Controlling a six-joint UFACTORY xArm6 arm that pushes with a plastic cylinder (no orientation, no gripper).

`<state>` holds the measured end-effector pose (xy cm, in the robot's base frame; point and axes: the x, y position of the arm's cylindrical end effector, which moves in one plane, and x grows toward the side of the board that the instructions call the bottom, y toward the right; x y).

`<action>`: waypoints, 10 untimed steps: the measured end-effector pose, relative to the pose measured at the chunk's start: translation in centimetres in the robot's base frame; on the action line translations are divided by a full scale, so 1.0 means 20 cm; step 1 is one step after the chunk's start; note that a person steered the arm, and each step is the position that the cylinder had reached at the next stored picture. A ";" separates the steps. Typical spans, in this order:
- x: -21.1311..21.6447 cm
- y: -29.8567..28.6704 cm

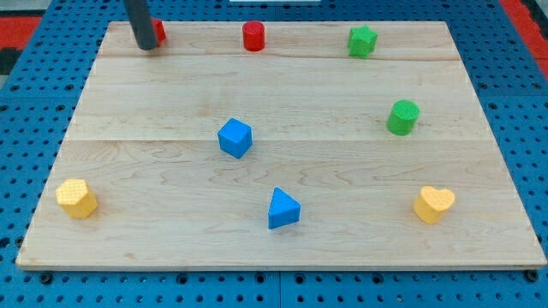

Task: Place robot arm diagonally towards red circle

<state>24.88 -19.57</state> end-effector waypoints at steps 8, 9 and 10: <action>0.21 0.43; 0.20 0.43; 0.20 0.44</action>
<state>28.83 -10.71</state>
